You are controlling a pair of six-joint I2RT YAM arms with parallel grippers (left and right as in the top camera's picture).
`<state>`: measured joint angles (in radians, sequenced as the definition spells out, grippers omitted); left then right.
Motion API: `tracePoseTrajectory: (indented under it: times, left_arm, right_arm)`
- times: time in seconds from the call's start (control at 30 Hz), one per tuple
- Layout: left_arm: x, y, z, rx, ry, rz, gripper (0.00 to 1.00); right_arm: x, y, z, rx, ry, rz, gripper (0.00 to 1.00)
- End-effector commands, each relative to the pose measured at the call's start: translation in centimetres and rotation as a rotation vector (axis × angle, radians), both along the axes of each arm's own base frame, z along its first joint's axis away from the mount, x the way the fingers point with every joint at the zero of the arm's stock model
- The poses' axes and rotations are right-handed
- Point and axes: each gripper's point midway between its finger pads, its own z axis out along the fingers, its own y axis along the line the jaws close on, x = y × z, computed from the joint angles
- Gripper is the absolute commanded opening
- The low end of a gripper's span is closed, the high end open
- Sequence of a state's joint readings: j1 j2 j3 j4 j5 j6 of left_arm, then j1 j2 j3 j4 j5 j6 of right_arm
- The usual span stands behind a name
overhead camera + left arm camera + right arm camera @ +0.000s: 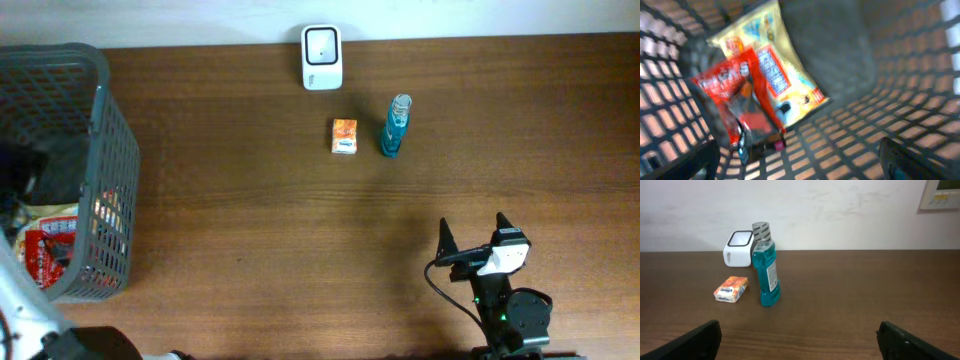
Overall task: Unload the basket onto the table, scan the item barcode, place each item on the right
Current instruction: 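Return the left gripper into the basket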
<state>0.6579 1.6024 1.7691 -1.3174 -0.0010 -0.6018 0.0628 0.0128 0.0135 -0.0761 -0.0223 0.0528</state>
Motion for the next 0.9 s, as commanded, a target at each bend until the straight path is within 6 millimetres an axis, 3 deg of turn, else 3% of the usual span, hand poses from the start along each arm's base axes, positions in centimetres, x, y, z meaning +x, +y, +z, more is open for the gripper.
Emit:
tracePoseTrajectory:
  times: [0.0, 0.17, 0.37, 0.57, 0.73, 0.83, 0.87]
  left_arm:
    - [0.5, -1.1, -6.1, -0.113, 0.023, 0.017, 0.99]
    - [-0.8, -0.8, -10.9, -0.116, 0.087, 0.080, 0.99]
    - [-3.1, -0.8, -13.3, -0.098, 0.189, 0.131, 0.99]
    - [-4.0, -0.8, -15.4, -0.092, 0.211, 0.172, 0.98]
    - [-3.9, -0.2, -16.5, -0.057, 0.202, 0.181, 0.62]
    - [-3.6, 0.0, -16.6, -0.047, 0.187, 0.181, 0.28]
    - [-3.5, 0.1, -16.5, -0.043, 0.182, 0.181, 0.23]
  right_arm:
    - [0.0, 0.0, -0.4, 0.002, 0.006, -0.001, 0.98]
    - [0.0, 0.0, -0.4, 0.002, 0.006, -0.001, 0.98]
    - [0.0, 0.0, -0.4, 0.002, 0.006, -0.001, 0.98]
    - [0.0, 0.0, -0.4, 0.002, 0.006, -0.001, 0.98]
    - [0.0, 0.0, -0.4, 0.002, 0.006, -0.001, 0.98]
    - [0.0, 0.0, -0.4, 0.002, 0.006, -0.001, 0.98]
    - [0.0, 0.0, -0.4, 0.002, 0.006, -0.001, 0.98]
